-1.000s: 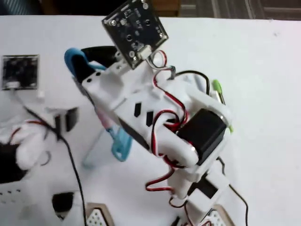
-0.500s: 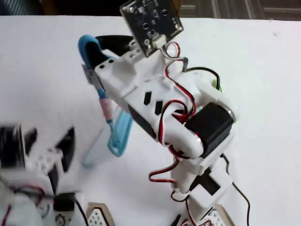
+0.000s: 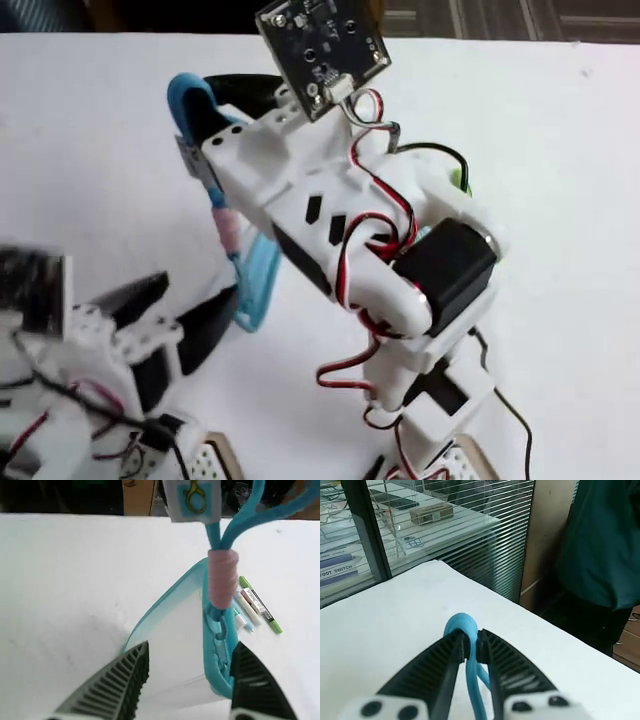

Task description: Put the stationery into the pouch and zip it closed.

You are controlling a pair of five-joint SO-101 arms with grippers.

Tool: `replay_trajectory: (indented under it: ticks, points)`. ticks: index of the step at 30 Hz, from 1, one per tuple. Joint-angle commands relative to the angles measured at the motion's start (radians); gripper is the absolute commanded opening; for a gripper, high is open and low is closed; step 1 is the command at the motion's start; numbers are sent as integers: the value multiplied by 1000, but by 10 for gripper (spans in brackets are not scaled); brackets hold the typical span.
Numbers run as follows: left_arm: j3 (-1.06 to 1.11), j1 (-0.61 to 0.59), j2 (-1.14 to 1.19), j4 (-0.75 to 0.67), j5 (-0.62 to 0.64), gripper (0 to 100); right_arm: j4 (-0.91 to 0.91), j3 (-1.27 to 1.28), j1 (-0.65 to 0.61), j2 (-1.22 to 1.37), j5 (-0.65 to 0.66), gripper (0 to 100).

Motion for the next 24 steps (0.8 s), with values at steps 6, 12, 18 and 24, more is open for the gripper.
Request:
replay_trajectory:
  ticks: [6,12,18,24]
  points:
    - [-75,33,177,17,17,272,-15,-3,12,1,-9,17]
    - [-20,85,179,23,-15,271,-16,-3,13,1,-9,17]
    - [-2,79,179,23,-21,271,-18,-3,44,1,-9,17]
    - [8,79,182,23,-130,215,-18,-3,90,1,-9,17]
